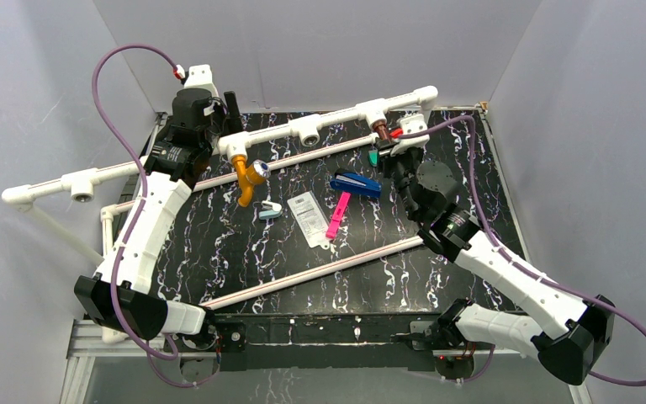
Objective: Install the water faucets
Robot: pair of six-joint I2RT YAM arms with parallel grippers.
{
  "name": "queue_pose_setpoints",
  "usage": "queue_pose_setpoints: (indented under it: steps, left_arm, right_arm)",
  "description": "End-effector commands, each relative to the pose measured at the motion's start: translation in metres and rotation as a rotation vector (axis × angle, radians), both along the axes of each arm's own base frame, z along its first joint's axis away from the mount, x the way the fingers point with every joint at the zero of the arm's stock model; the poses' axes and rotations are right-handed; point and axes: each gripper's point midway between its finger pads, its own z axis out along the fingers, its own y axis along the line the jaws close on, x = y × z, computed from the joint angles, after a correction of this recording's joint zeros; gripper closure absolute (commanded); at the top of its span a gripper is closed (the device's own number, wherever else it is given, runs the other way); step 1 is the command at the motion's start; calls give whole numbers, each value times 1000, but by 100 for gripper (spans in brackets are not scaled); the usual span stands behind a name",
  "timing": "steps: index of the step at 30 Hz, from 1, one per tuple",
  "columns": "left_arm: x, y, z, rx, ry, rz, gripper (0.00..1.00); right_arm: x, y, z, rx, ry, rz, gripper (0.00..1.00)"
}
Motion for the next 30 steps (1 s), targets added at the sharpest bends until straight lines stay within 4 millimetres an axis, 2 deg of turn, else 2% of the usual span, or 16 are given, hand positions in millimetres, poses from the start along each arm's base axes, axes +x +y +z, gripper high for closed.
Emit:
queue_pose_setpoints:
  steps: [1,15,23,24,26,30]
  left_arm:
    - [-35,-14,-78,65,293,-91,28]
    - [-37,-14,-77,67,286,-89,28]
    - [-38,-12,-77,73,287,-86,28]
    - [-38,-12,-76,73,284,-85,28]
    - [-38,-11,-77,75,285,-82,28]
    - [-38,-11,-76,77,283,-79,28]
  right_arm:
    - [-21,36,38,460,86,186,99]
    - [-28,30,39,703,192,208,99]
    - [-30,31,49,738,193,227,99]
    - [-30,30,52,734,184,224,96]
    - [-31,28,58,728,168,221,76]
    - [-34,24,72,707,130,232,52]
